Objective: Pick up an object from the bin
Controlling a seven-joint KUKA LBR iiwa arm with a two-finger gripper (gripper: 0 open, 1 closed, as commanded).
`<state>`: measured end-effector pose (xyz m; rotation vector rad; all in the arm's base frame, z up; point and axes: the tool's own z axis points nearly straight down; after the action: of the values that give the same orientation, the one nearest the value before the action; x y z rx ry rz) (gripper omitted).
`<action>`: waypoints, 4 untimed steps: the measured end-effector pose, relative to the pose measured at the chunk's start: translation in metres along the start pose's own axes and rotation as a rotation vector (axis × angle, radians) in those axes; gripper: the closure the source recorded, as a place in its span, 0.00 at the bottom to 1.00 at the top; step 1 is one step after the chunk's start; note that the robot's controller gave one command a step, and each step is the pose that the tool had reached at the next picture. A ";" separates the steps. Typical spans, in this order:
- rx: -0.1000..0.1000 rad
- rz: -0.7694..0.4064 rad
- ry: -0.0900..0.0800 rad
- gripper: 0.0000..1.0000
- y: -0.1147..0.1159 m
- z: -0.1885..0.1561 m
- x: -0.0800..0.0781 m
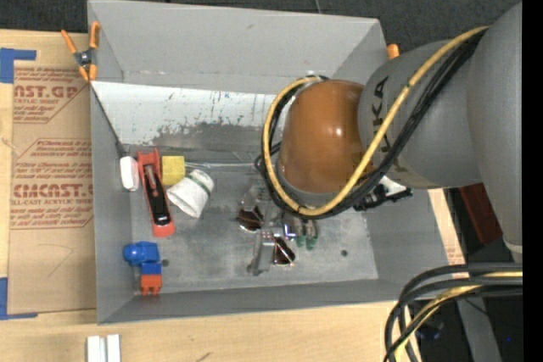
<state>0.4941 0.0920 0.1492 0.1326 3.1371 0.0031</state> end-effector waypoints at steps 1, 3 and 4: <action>0.000 -0.076 -0.002 0.00 -0.040 0.068 -0.026; 0.000 0.062 -0.001 0.00 -0.032 0.080 -0.038; -0.003 0.176 -0.001 1.00 -0.017 0.079 -0.051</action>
Offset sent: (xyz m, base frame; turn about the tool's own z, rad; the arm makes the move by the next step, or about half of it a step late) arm 0.0036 -0.0700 -0.0792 0.0998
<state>0.5439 0.0713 0.0699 0.4079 3.1123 0.0073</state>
